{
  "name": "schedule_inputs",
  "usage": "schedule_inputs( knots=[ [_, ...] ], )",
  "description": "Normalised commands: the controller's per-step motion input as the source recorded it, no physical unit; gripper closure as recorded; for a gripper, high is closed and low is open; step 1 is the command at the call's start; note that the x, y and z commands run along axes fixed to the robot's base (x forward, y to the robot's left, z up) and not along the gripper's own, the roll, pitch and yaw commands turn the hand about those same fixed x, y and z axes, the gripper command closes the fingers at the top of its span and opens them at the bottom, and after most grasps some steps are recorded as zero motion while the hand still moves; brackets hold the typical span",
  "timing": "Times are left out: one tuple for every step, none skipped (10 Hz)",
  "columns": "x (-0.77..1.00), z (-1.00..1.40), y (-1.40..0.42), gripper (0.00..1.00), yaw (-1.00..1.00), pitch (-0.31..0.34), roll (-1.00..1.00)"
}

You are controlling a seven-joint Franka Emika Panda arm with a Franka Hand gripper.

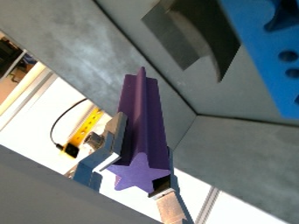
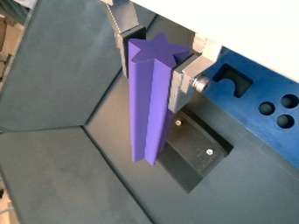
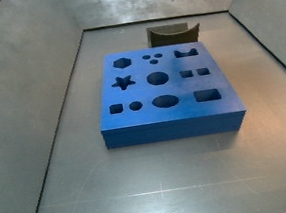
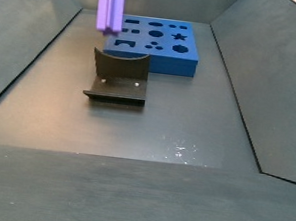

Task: Pick up the star object. Move up. Place the star object on the fixture. Regrasp the star object. Move to above the board. Insert the star object.
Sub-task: Move to above the board.

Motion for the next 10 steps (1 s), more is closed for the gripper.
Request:
schedule_inputs(
  knots=[
    [0.09, 1.00, -0.09, 1.00, 0.04, 0.176, -0.03],
    [0.08, 1.00, -0.09, 1.00, 0.06, 0.178, -0.03],
    [0.08, 1.00, -0.08, 1.00, 0.08, 0.173, -0.03],
    [0.08, 1.00, -0.08, 1.00, 0.10, 0.163, -0.03],
    [0.06, 0.87, -0.06, 1.00, 0.11, 0.147, -0.04],
    [0.05, 0.71, -0.04, 1.00, 0.11, 0.134, -0.05],
    [0.03, 0.56, -0.03, 1.00, 0.11, 0.117, -0.05],
    [0.03, 0.41, -0.03, 1.00, 0.11, 0.106, -0.05],
    [0.03, 0.21, -0.02, 1.00, 0.10, 0.099, -0.05],
    [-0.96, 0.09, -1.00, 1.00, -0.14, -0.016, -1.00]
  ],
)
